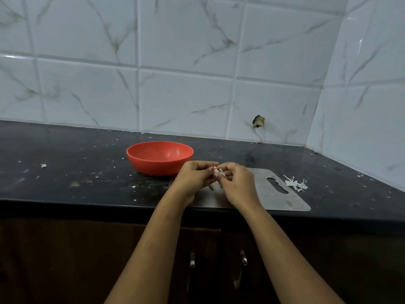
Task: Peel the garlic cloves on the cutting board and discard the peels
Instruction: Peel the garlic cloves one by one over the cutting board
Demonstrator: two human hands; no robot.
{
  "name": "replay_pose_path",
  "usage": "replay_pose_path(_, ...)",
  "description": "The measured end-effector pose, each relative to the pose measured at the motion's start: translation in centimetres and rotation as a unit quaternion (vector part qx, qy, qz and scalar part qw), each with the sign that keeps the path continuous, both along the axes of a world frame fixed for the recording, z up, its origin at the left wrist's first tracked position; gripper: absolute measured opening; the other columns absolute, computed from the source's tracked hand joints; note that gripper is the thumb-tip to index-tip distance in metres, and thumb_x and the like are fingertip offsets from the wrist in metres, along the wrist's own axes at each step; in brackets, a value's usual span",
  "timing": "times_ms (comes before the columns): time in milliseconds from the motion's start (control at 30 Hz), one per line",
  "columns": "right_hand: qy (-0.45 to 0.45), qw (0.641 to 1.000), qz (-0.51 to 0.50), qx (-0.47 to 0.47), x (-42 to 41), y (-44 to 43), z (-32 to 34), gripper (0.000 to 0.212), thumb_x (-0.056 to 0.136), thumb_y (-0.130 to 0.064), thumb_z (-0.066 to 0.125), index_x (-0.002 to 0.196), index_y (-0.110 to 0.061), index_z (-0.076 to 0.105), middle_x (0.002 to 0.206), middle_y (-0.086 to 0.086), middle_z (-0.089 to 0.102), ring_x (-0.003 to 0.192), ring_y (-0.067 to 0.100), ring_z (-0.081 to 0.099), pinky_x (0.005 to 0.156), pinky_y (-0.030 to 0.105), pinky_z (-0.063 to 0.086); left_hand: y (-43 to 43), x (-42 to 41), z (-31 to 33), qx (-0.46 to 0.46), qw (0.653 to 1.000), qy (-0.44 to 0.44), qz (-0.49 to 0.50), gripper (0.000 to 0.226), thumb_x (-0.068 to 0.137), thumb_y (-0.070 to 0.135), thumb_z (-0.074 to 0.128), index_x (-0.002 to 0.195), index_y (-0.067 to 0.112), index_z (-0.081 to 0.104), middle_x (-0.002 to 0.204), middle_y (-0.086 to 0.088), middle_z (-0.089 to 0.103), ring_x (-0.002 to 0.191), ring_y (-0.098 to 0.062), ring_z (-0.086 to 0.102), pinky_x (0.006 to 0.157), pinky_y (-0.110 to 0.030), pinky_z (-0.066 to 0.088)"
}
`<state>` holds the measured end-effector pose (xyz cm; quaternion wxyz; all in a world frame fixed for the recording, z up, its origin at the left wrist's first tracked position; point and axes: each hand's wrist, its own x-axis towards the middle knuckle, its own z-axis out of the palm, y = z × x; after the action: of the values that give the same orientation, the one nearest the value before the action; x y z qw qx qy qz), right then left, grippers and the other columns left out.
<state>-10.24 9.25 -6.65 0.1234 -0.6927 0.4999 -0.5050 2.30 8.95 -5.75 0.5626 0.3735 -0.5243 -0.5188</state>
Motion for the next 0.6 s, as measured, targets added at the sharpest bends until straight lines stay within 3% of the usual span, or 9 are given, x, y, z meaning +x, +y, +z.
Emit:
replay_pose_path(133, 0.026, 1.000, -0.012, -0.001, 0.0, 0.1, -0.1, 0.014, 0.093, -0.021, 0.063, 0.094, -0.011, 0.072, 0.082, 0.001, 0.070, 0.076, 0.011, 0.064, 0.071, 0.028, 0.053, 0.0, -0.1, -0.2, -0.004, 0.999, -0.024, 0.022, 0.017, 0.093, -0.001, 0.055, 0.106, -0.002, 0.066, 0.089, -0.012, 0.069, 0.081, -0.015, 0.067, 0.073, -0.020, 0.058)
replay_pose_path(333, 0.049, 0.998, -0.036, -0.009, 0.1, 0.3, -0.3, 0.010, 0.092, -0.017, 0.064, 0.084, -0.011, 0.069, 0.079, 0.002, 0.070, 0.075, 0.014, 0.066, 0.071, 0.032, 0.055, 0.0, -0.3, -0.3, -0.017, 0.995, -0.066, 0.078, 0.009, 0.086, 0.000, 0.067, 0.090, 0.005, 0.073, 0.082, -0.012, 0.072, 0.072, -0.014, 0.069, 0.063, -0.019, 0.055)
replay_pose_path(500, 0.071, 0.996, -0.051, -0.003, 0.4, 0.8, -0.1, 0.015, 0.096, -0.021, 0.057, 0.096, -0.013, 0.069, 0.086, 0.004, 0.071, 0.079, 0.016, 0.064, 0.069, 0.028, 0.052, 0.2, -0.4, -0.2, 0.003, 0.994, -0.050, 0.097, 0.010, 0.084, 0.003, 0.069, 0.093, 0.000, 0.073, 0.085, -0.015, 0.073, 0.075, -0.017, 0.071, 0.064, -0.021, 0.056)
replay_pose_path(600, 0.111, 0.992, -0.055, 0.004, 0.7, 1.3, 0.2, 0.017, 0.098, -0.017, 0.051, 0.100, -0.011, 0.066, 0.091, 0.007, 0.068, 0.076, 0.015, 0.058, 0.061, 0.022, 0.041, 0.3, -0.5, 0.0, 0.018, 0.994, -0.037, 0.102, 0.005, 0.082, 0.001, 0.070, 0.087, -0.001, 0.072, 0.082, -0.016, 0.072, 0.072, -0.018, 0.071, 0.063, -0.022, 0.057)
